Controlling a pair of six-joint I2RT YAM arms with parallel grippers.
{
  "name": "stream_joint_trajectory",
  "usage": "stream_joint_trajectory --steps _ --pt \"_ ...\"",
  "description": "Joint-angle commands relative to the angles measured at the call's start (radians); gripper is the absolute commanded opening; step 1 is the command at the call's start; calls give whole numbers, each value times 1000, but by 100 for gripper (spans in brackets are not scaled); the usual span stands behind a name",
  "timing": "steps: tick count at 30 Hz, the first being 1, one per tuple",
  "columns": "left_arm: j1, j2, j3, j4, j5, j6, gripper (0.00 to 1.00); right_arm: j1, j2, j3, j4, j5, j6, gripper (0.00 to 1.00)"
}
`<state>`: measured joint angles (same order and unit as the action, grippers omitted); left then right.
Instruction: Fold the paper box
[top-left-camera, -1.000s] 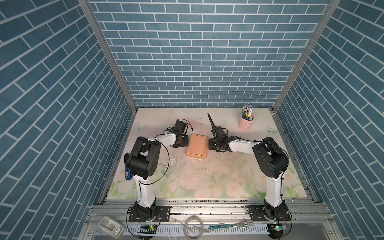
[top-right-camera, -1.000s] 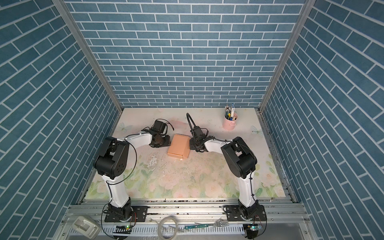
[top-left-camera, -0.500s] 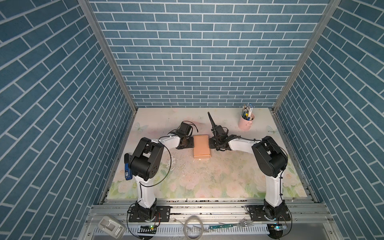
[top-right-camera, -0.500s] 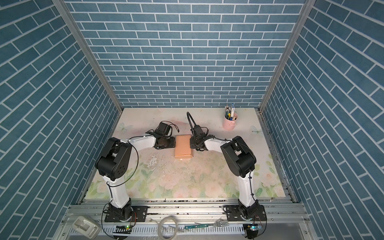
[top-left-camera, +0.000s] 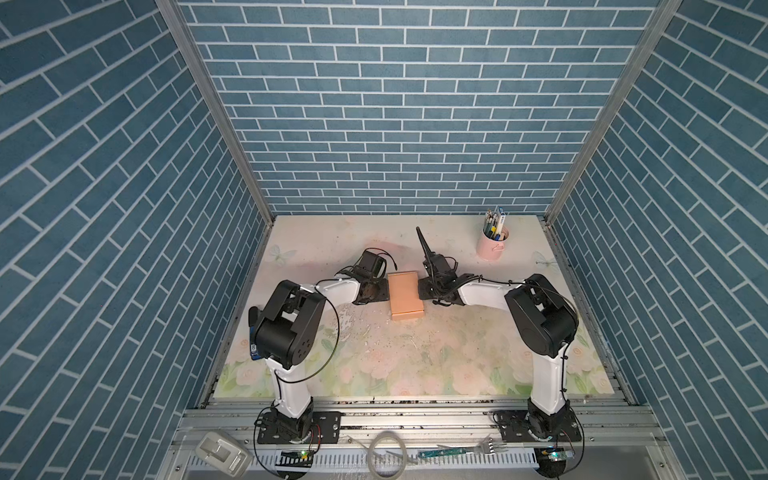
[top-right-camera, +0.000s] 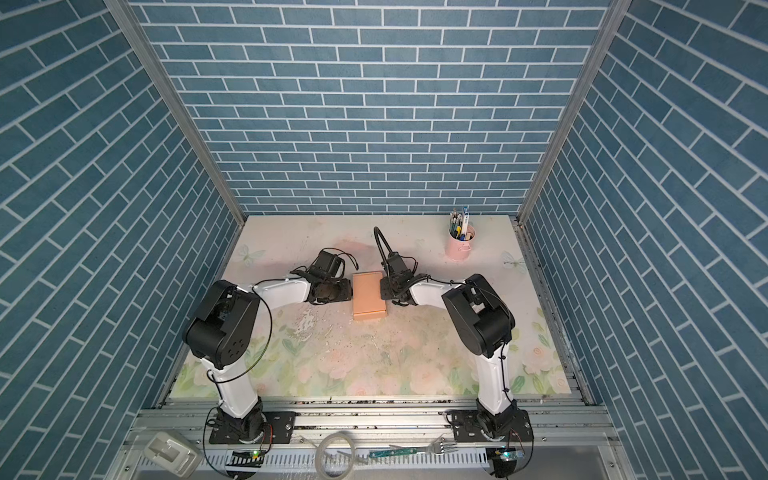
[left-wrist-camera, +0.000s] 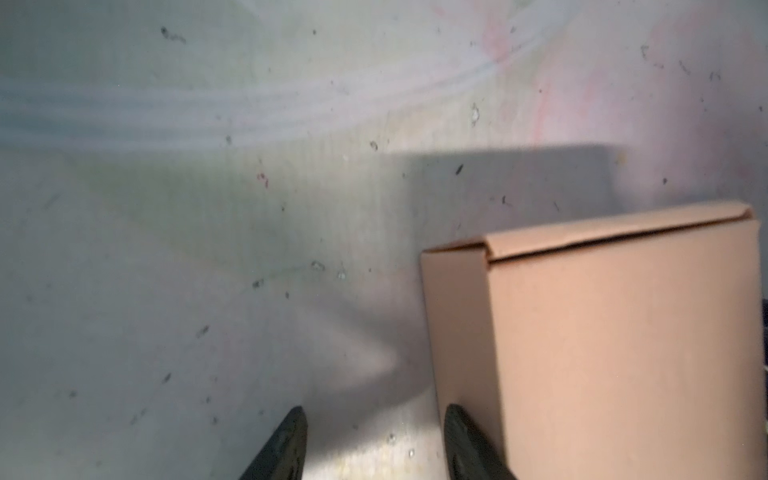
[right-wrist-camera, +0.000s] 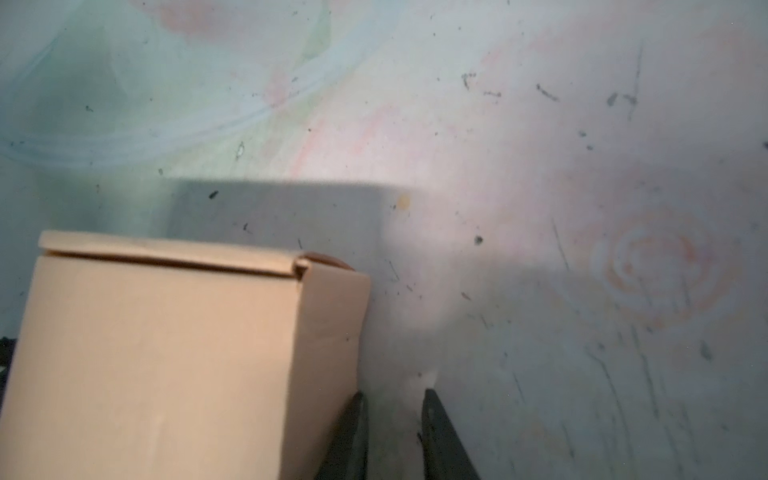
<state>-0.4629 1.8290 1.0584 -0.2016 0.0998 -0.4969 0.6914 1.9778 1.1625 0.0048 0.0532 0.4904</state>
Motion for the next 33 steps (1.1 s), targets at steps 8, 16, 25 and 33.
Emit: stream_joint_trajectory --steps 8,16,25,33 --pt "-4 -174 -101 -88 -136 -37 62 -34 -125 -126 -23 43 -13 34" --pt "-4 -326 -217 -100 -201 -71 73 -39 -239 -268 56 84 4 38" --pt "-8 -413 -334 -80 -189 -111 76 -43 -324 -376 79 111 18 42" --pt "-88 -407 -383 -45 -184 -163 76 -26 -377 -466 102 97 46 42"
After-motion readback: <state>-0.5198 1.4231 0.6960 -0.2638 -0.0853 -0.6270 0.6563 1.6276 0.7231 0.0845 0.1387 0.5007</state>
